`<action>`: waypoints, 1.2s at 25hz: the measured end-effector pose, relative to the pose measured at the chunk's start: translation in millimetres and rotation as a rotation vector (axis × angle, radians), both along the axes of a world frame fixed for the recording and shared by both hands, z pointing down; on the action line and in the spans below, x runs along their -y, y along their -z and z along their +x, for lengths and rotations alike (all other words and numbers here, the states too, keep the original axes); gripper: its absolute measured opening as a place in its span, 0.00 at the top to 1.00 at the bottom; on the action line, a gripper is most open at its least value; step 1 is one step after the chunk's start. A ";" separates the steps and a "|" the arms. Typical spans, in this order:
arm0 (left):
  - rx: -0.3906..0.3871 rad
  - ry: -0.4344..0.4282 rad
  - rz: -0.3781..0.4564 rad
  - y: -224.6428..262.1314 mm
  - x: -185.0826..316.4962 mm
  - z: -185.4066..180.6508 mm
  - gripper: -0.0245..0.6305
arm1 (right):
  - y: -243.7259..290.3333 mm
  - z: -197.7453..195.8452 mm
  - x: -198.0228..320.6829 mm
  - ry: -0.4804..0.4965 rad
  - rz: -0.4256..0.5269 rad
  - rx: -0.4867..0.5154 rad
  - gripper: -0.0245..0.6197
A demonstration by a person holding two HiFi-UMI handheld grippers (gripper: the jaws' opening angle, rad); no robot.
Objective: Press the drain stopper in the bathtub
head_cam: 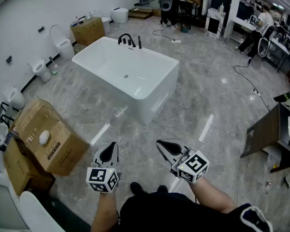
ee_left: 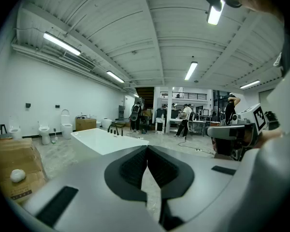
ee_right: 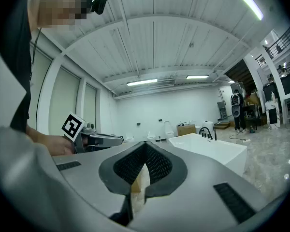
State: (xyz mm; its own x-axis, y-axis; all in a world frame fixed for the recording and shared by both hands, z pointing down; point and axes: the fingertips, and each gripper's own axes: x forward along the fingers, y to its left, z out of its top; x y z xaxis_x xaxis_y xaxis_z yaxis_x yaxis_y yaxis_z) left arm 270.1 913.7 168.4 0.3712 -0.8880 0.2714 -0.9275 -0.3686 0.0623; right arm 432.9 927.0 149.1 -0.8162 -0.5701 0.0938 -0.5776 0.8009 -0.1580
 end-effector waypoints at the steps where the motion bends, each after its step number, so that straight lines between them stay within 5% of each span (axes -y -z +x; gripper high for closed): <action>1: 0.000 0.000 -0.002 -1.9 2.2 -3.1 0.94 | -1.9 -3.4 2.3 0.000 -0.003 -0.001 0.95; 10: -0.010 0.016 -0.021 -14.8 23.6 -47.3 0.94 | -26.1 -46.0 22.4 0.019 -0.055 -0.029 0.95; 30: -0.096 0.023 -0.009 -25.9 43.0 -192.7 0.94 | -22.0 -208.8 52.1 0.045 -0.095 -0.075 0.94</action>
